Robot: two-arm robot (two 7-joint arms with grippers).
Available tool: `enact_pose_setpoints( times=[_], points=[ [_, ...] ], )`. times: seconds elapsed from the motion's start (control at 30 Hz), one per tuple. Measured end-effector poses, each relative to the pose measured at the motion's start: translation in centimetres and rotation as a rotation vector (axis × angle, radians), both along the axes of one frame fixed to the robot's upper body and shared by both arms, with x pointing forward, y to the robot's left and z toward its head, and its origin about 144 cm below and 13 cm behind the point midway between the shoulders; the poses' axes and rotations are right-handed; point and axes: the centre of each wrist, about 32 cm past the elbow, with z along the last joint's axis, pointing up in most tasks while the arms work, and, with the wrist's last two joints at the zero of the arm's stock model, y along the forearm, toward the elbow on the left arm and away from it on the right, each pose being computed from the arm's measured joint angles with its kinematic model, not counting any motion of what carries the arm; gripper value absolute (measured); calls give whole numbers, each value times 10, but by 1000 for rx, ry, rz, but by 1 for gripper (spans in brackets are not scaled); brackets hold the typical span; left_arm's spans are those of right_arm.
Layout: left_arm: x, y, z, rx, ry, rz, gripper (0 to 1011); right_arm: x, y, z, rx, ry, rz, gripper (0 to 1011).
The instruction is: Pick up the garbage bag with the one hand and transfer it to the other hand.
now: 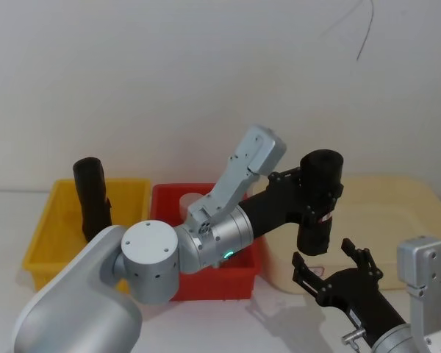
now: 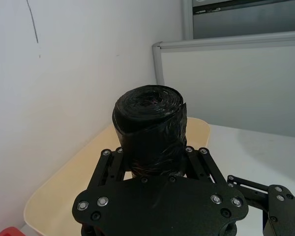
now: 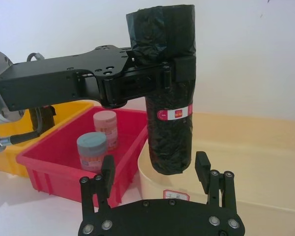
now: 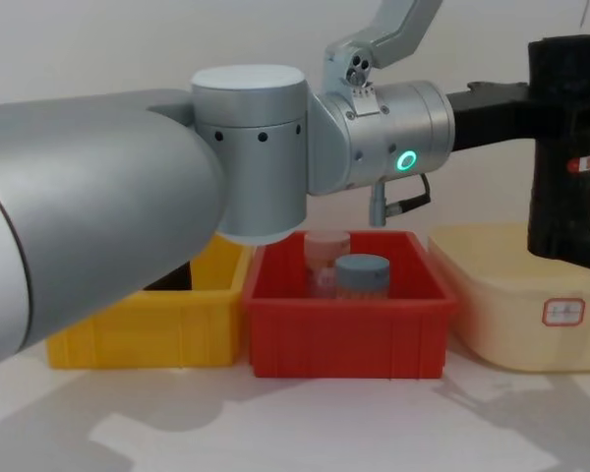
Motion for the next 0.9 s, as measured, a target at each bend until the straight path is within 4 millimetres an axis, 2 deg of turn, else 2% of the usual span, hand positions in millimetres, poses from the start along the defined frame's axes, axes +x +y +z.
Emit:
enact_pose_setpoints(
  times=[0.47,0.9],
  points=[
    [2,-3,-1,6,4,-14,460,2,1,-3,11,4,-6,1001],
    [2,-4,-2,8,6,-18,460,15,3,-9,-1,-9,-56,1000]
  ],
)
